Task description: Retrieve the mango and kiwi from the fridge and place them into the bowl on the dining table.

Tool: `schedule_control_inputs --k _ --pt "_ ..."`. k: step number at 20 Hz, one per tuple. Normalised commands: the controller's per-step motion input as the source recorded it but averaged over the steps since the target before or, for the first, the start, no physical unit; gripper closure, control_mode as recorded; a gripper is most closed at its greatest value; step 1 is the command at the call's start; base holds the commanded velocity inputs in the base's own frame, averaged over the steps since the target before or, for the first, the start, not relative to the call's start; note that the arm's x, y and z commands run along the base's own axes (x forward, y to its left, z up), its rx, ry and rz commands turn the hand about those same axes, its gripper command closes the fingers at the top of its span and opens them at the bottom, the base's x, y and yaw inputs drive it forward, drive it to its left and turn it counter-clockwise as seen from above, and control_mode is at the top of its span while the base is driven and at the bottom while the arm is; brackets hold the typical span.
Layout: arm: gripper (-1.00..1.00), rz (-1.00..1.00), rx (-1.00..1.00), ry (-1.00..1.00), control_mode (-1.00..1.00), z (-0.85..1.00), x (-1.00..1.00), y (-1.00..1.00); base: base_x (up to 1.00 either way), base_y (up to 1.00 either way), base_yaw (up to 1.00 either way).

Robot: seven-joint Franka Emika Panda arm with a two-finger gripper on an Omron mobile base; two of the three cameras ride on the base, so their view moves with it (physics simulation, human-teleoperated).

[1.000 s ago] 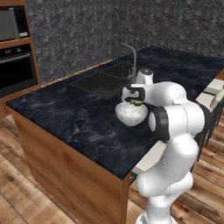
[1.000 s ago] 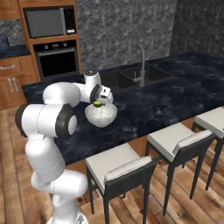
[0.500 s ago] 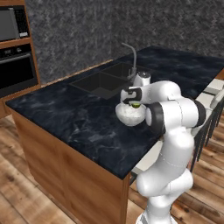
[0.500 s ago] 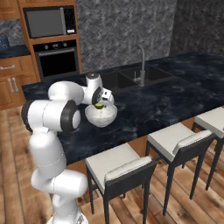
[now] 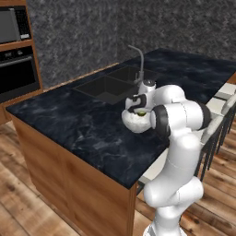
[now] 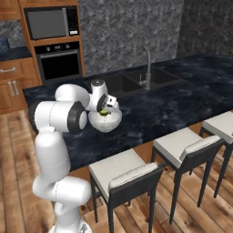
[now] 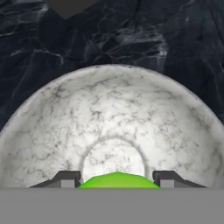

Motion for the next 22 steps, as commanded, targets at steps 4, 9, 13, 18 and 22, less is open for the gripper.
schedule_control_inputs --k 4,9,13,18,22 --pt "1.0 0.0 0.0 0.0 -1.0 -0.24 0.18 0.0 0.0 0.0 0.0" --pt "-1.0 0.0 0.0 0.0 -1.0 -0.16 0.21 0.0 0.0 0.0 0.0" --pt "-1.0 0.0 0.0 0.0 -1.0 -0.09 0.16 0.0 0.0 0.0 0.0" --pt "-1.0 0.0 0.0 0.0 -1.0 0.0 0.04 0.0 0.0 0.0 0.0" --pt "-1.0 0.0 0.0 0.0 -1.0 0.0 0.0 0.0 0.0 0.0 0.0"
